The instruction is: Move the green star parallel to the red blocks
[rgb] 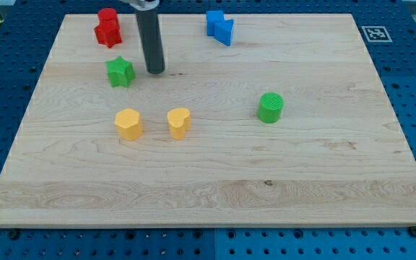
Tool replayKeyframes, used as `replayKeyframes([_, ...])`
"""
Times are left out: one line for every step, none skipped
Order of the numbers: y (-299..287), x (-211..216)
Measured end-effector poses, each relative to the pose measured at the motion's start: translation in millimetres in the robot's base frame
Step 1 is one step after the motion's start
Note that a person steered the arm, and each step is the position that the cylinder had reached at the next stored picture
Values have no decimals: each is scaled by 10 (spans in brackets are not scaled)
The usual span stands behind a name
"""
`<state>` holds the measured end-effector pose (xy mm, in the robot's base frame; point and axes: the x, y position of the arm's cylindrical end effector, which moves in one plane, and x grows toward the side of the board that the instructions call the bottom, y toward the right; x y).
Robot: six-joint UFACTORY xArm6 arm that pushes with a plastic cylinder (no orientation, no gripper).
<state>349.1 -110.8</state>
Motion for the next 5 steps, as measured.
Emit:
replayKeyframes([-381,2])
replayKeyframes([-394,2])
replayKeyframes([-513,2])
replayKeyframes([-790,35])
replayKeyframes([-869,79])
